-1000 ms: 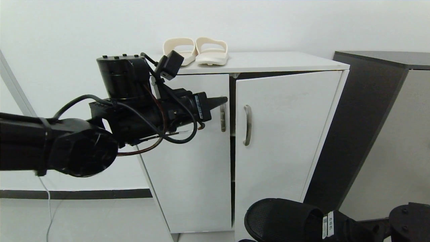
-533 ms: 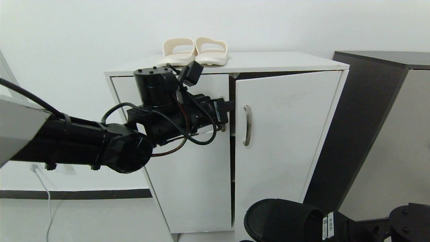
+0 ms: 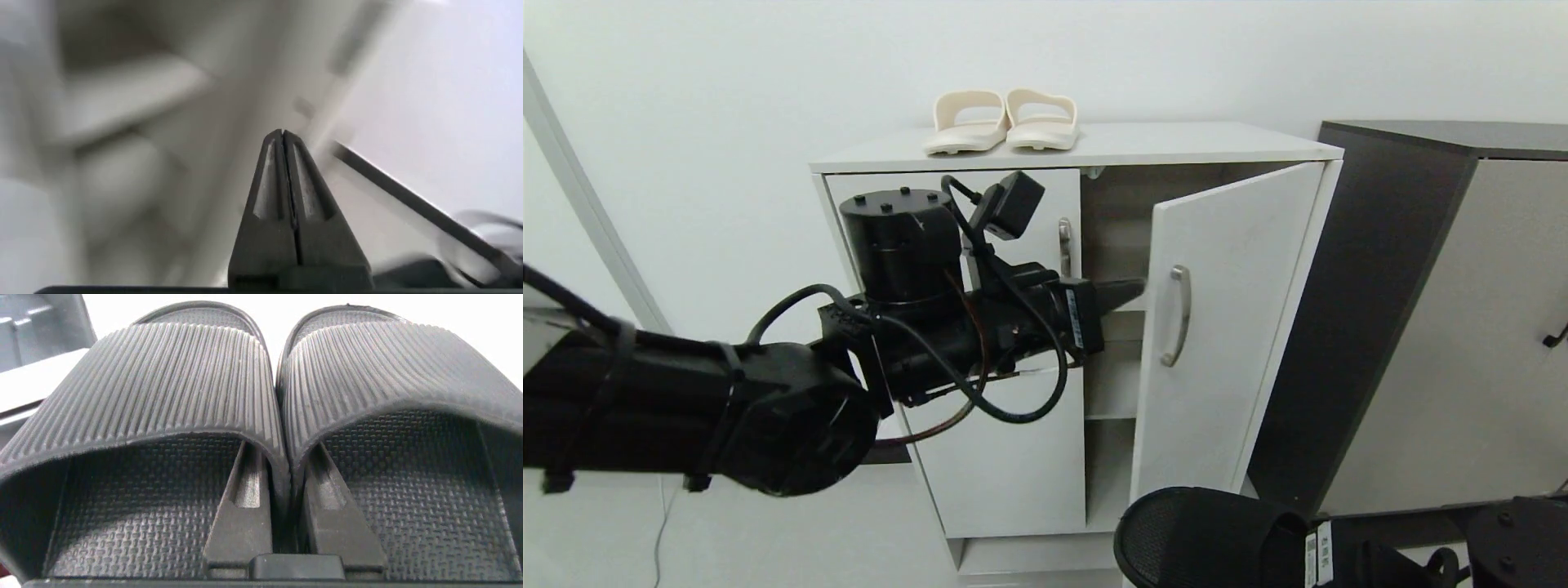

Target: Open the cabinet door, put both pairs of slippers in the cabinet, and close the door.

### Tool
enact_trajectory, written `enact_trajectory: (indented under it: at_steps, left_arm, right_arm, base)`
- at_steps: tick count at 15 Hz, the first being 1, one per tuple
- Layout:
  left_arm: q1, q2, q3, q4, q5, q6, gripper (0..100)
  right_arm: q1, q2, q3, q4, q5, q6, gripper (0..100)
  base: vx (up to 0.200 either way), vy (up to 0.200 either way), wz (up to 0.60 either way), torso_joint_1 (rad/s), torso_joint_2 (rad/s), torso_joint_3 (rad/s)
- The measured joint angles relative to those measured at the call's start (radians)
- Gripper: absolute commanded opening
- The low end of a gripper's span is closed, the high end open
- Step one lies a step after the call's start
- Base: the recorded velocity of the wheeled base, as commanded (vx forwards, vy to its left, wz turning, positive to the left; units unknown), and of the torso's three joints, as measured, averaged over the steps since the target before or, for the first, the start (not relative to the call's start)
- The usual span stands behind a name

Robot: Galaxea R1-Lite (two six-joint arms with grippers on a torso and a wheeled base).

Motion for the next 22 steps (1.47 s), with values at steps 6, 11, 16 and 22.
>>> enact_trajectory:
  at_steps: [6, 11, 16, 22]
  left_arm:
    - [-0.029, -0.075, 0.058, -0.041, 0.007, -0.002, 0]
    - [0.174, -0.150, 0.147, -0.034, 0.018, -0.002, 0]
    - [0.297, -0.411, 0.403, 0.041, 0.190, 0.083, 0]
    - [0.339, -0.957, 0.727, 0.376, 0.523, 0.255, 0]
  right_arm:
    - [0.003, 0.000, 0.007, -0.001, 0.001, 0.000, 0]
    - [0.002, 0.001, 0.009, -0.002, 0.000, 0.001, 0]
    - [-0.003, -0.004, 0.010, -0.006, -0.002, 0.007, 0]
    - [-0.036, -0.016, 0.000, -0.007, -0.011, 0.008, 0]
  base:
    - [-0.067, 0.000, 0.00, 0.000, 0.00, 0.002]
    - [0.000, 0.000, 0.00, 0.000, 0.00, 0.000]
    - [0.000, 0.000, 0.00, 0.000, 0.00, 0.000]
    - [0.000, 0.000, 0.00, 0.000, 0.00, 0.000]
